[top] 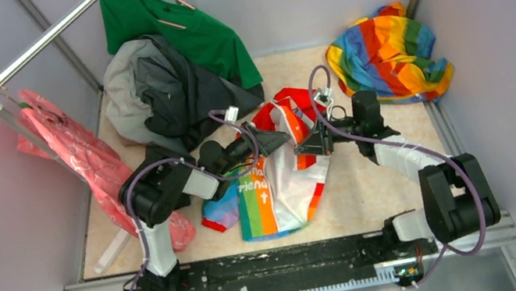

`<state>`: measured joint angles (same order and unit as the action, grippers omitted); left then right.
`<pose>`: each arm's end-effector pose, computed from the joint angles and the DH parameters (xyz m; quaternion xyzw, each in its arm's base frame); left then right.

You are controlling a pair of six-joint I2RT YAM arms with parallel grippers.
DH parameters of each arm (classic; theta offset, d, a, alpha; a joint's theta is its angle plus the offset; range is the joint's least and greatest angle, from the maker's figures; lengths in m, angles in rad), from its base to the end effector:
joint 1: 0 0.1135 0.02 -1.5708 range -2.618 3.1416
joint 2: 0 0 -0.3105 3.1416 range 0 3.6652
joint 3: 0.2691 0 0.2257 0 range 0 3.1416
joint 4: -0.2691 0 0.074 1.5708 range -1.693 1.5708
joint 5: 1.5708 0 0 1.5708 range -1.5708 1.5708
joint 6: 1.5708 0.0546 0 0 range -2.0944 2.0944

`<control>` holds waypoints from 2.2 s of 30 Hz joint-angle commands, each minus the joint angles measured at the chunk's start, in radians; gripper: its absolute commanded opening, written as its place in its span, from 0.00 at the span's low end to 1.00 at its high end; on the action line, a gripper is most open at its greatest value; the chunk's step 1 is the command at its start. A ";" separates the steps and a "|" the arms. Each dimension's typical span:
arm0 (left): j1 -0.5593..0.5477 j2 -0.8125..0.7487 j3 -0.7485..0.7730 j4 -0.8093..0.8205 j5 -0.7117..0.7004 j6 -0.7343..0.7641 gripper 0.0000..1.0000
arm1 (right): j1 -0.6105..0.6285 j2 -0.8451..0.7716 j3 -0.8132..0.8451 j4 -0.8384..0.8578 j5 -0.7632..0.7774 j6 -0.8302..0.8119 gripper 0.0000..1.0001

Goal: Zip up the jacket

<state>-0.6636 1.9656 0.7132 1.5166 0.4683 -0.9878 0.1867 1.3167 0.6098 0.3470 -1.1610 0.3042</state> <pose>0.2865 -0.2553 0.2443 0.0864 0.6132 -0.6634 0.4201 0.2226 0.0930 0.2846 -0.2712 0.7047 0.5531 0.3521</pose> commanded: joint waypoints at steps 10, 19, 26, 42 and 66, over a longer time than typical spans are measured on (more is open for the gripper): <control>-0.071 0.022 0.026 0.252 -0.006 0.016 0.49 | -0.003 0.051 0.065 -0.076 -0.080 -0.107 0.00; -0.072 0.005 0.030 0.009 0.016 0.256 0.00 | -0.013 0.038 0.026 0.089 -0.208 -0.015 0.00; -0.067 -0.081 -0.017 -0.048 -0.114 0.495 0.00 | -0.004 0.007 0.075 -0.277 -0.228 -0.351 0.00; -0.060 -0.162 -0.019 0.042 -0.038 0.636 0.00 | 0.117 0.122 0.180 -0.604 -0.059 -0.622 0.00; -0.040 -0.135 -0.068 0.160 -0.082 0.770 0.00 | 0.158 0.083 0.201 -0.744 -0.112 -0.780 0.00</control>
<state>-0.7273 1.8652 0.6205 1.5112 0.3626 -0.1570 0.3264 1.3712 0.7509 -0.2924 -1.3144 -0.3683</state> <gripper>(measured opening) 0.012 0.009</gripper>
